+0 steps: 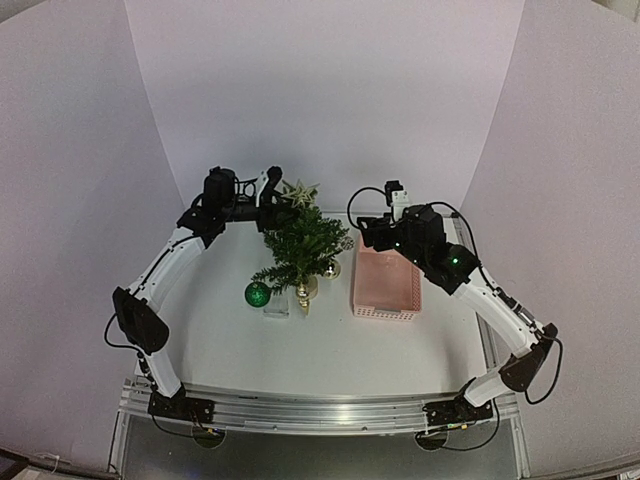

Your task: Decorate the small christmas tree

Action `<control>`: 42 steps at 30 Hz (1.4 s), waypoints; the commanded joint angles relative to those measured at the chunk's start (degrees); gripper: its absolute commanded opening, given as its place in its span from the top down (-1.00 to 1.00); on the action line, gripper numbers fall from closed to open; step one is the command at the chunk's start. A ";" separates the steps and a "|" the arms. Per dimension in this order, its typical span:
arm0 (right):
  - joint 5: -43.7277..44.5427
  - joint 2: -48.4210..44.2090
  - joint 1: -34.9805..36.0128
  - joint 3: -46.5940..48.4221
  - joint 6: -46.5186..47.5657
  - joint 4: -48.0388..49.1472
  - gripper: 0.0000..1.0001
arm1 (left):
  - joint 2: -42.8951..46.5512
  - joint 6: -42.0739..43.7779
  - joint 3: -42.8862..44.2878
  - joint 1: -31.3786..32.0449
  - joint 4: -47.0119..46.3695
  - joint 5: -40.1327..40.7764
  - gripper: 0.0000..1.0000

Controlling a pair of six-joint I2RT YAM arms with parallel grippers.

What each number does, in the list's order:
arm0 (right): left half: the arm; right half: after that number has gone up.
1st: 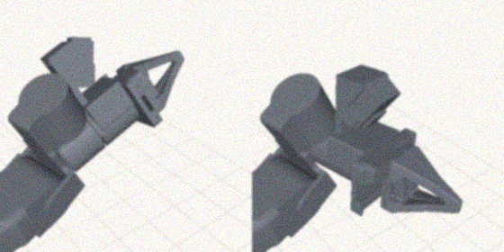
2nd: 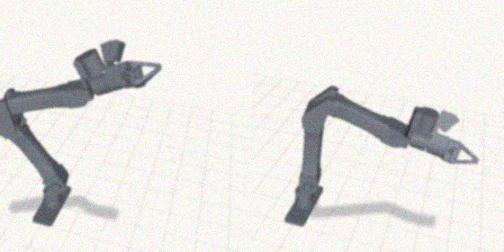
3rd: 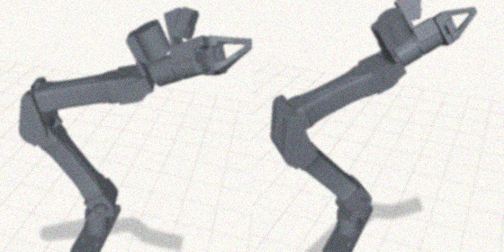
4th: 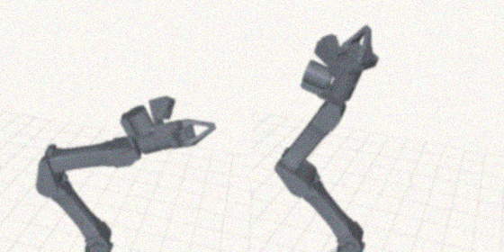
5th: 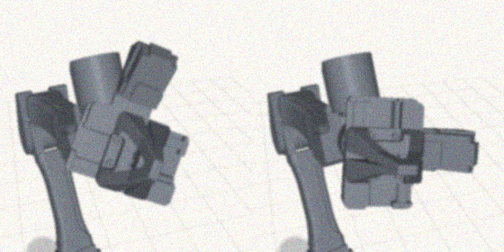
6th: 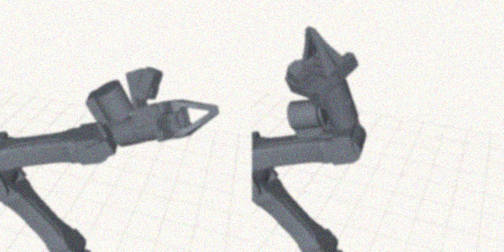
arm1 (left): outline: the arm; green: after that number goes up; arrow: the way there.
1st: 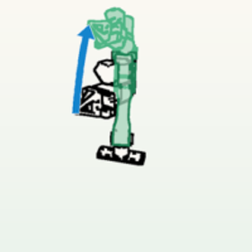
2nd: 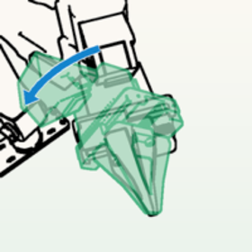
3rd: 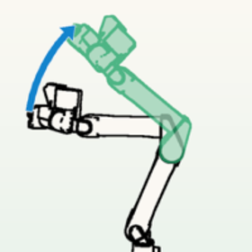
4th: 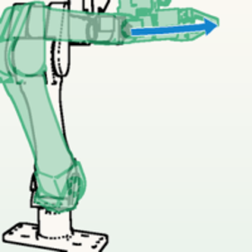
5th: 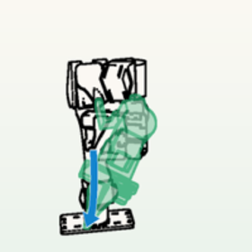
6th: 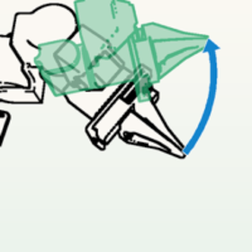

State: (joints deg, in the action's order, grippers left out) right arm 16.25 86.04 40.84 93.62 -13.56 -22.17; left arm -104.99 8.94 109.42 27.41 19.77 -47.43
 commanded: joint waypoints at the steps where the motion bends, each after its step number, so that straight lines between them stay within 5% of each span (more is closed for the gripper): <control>1: -0.48 0.39 -0.25 1.73 0.10 0.59 -0.53 | 3.61 0.15 3.74 -1.06 2.49 -1.35 -0.19; 6: 0.30 1.15 -1.85 0.44 -1.73 0.35 -0.55 | 9.68 1.56 -0.79 -3.42 4.10 -4.19 -0.71; 11: 1.07 0.57 -7.20 -3.74 -4.50 -0.34 -0.55 | 18.11 -6.11 -9.50 -8.23 -1.72 -4.46 -0.92; 21: 4.52 -9.56 -26.34 -24.44 -11.53 -0.78 -0.55 | 34.62 -14.78 -33.20 -14.77 -6.88 21.77 -0.99; 26: 6.86 -16.58 -30.42 -36.45 -7.44 2.29 -0.57 | 40.12 -20.25 -47.81 -21.55 -12.33 30.44 -0.99; 33: -0.74 -25.18 -30.64 -55.43 1.03 17.69 -0.62 | 44.96 -20.85 -69.39 -31.93 -24.78 33.03 -0.99; 36: -1.28 -29.26 -30.59 -62.59 1.44 24.01 -0.63 | 46.62 -14.81 -77.23 -35.11 -29.51 25.57 -0.99; 38: -2.14 -32.35 -30.59 -67.60 1.72 29.67 -0.63 | 48.36 -9.91 -81.16 -37.42 -30.47 21.84 -0.99; 42: -1.63 -38.43 -30.59 -76.33 2.61 38.99 -0.64 | 50.71 -9.34 -84.55 -40.37 -26.70 26.58 -0.99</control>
State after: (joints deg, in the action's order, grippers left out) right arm 15.43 53.39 10.15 23.51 -12.88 1.65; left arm -57.45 -4.52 26.33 -10.50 -3.70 -21.39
